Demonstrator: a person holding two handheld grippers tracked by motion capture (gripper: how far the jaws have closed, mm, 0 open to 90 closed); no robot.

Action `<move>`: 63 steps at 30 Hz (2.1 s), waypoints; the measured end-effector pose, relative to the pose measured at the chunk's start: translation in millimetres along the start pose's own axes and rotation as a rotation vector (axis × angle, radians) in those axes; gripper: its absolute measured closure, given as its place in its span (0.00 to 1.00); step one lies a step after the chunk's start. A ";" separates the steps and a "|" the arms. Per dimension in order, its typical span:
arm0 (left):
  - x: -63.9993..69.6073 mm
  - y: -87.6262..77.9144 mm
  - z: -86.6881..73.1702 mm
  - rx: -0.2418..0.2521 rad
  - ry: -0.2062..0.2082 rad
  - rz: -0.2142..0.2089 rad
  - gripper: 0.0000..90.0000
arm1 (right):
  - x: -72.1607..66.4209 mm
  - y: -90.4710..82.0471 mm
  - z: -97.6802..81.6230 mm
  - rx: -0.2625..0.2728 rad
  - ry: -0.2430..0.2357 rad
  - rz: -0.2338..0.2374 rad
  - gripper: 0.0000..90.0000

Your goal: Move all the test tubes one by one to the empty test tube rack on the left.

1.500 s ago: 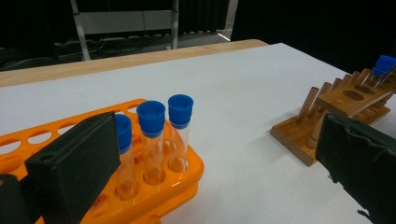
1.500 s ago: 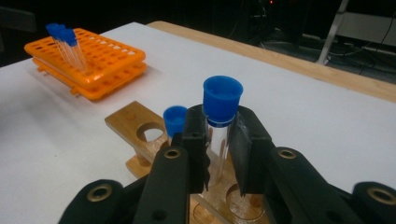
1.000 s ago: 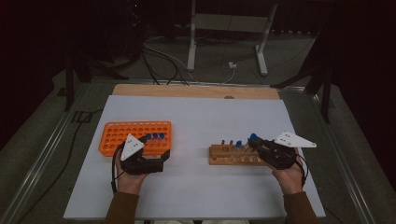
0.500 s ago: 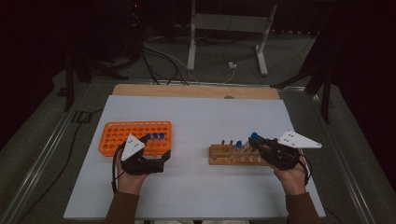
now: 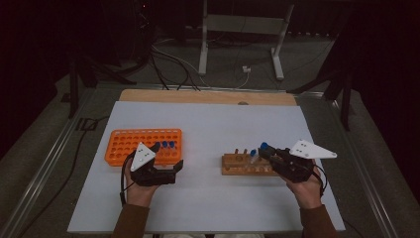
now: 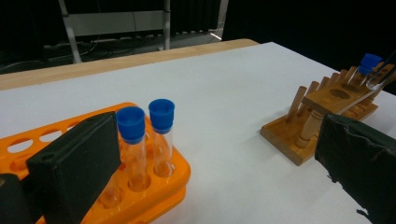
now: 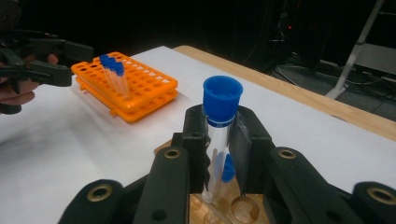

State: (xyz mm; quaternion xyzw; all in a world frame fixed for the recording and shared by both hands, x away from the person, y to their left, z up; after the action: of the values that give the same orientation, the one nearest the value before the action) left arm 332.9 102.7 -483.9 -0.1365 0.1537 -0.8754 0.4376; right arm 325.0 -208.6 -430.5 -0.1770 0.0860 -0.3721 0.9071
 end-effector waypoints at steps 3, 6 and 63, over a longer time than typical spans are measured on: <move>3.4 1.8 0.9 0.001 0.007 -0.008 0.01 | -4.2 2.0 2.1 0.004 -0.001 0.015 0.86; 8.3 3.8 2.1 0.003 0.016 -0.021 0.01 | -9.5 4.8 3.2 0.003 -0.003 0.029 0.86; 123.7 34.3 -1.9 -0.028 0.237 -0.309 0.87 | -88.7 52.8 -7.6 -0.078 -0.036 0.239 0.84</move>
State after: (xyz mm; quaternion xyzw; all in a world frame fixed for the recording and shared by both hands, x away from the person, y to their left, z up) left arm 285.3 -16.5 -486.0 -0.0604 0.1937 -0.9398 0.2748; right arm 294.0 -113.1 -455.6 -0.2072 0.1045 -0.2543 0.9389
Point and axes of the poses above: each handheld gripper's, and its own axes: y roughly forward along the jaws, z roughly out of its top, x roughly to its right, the point moved 8 cm from there along y, roughly forward along the jaws, and after that the axes turned 2 degrees about -x, right-handed, at the moved point
